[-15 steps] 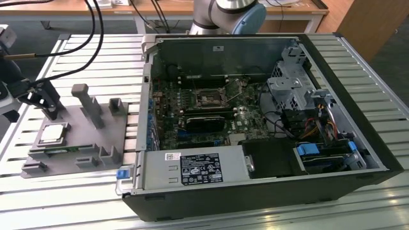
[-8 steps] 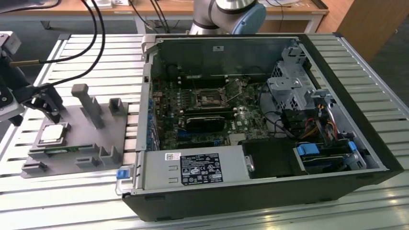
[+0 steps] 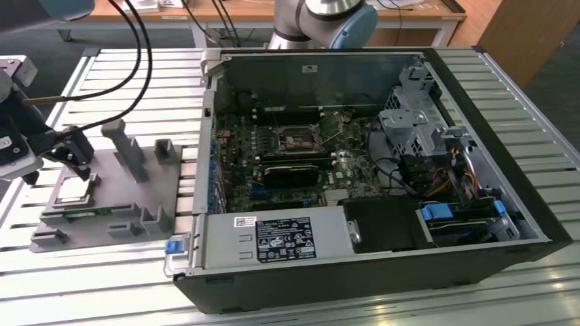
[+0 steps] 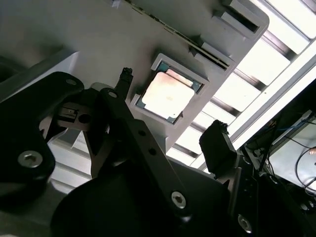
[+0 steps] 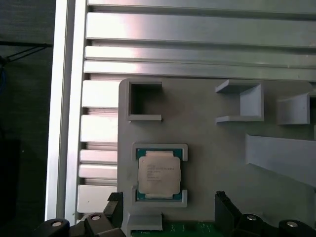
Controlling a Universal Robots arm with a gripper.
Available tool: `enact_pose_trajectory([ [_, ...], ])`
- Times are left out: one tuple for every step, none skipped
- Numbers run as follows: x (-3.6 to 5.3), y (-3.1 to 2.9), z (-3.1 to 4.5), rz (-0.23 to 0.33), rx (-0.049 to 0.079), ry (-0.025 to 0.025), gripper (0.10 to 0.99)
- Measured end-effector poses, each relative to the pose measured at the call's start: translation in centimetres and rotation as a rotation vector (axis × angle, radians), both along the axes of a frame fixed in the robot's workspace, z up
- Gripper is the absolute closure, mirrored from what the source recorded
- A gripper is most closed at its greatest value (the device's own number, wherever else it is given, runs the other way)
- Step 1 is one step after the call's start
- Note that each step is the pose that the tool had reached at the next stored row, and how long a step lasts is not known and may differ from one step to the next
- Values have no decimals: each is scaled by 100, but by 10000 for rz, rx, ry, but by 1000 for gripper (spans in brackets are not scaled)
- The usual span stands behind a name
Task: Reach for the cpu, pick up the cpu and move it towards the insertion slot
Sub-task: 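Pick up the cpu and move it towards the insertion slot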
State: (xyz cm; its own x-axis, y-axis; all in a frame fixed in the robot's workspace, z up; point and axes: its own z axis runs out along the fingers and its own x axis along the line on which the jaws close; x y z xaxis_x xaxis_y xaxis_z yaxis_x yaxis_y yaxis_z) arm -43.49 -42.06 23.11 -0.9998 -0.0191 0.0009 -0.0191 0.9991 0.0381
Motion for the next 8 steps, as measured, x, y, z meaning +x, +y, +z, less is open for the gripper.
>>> enact_pose_trajectory([
  [0,0,-18,0,-1,1,263],
  [0,0,-36,0,0,1,263],
  [0,0,-54,0,0,0,263],
  [0,0,-72,0,0,0,263],
  [0,0,-90,0,0,1,263],
  [0,0,-108,0,-1,1,263],
  [0,0,-125,0,-1,1,263],
  [0,0,-142,0,0,1,263],
])
